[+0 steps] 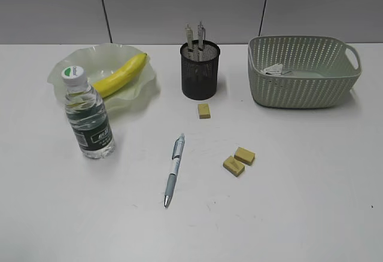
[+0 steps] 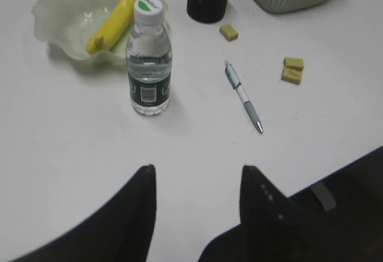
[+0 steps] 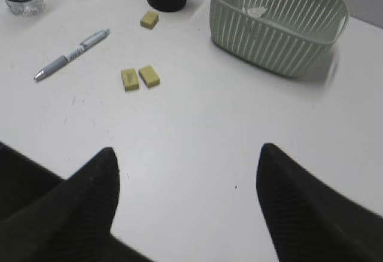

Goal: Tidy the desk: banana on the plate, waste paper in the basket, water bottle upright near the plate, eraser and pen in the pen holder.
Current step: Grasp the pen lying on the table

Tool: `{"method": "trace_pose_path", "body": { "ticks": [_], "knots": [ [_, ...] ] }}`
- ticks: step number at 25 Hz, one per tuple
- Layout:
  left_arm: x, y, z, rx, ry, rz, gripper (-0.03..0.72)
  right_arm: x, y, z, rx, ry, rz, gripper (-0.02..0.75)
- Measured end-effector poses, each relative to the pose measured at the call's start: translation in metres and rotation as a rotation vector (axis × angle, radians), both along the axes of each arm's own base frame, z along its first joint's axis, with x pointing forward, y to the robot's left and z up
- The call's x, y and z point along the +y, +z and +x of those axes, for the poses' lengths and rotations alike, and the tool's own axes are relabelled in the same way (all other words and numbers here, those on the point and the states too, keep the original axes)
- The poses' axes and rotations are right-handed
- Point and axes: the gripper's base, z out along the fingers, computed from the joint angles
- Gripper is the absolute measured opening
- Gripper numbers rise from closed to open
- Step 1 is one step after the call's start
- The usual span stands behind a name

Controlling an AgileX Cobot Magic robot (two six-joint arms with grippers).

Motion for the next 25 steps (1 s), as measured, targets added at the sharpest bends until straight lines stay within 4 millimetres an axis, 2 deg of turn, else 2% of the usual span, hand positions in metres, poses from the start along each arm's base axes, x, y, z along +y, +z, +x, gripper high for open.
{"method": "trace_pose_path", "body": {
  "ticks": [6,9,12,19,25],
  "knots": [
    [0.027,-0.004,-0.035,-0.203,0.007,-0.129,0.341,0.019,0.016,0.036,-0.035,0.01,0.034,0.564],
    [0.031,-0.005,-0.039,-0.227,0.012,-0.135,0.34,0.032,0.021,0.06,0.006,0.034,0.006,0.564],
    [0.031,-0.005,-0.039,-0.226,0.016,-0.128,0.337,0.047,0.031,0.089,0.059,0.048,-0.033,0.564],
    [0.031,-0.006,-0.039,-0.228,0.016,-0.118,0.316,0.092,0.047,0.174,0.244,0.059,-0.041,0.564],
    [0.032,-0.018,-0.038,-0.181,-0.011,-0.01,0.313,0.132,0.032,0.242,0.483,0.044,-0.035,0.564]
  ]
}}
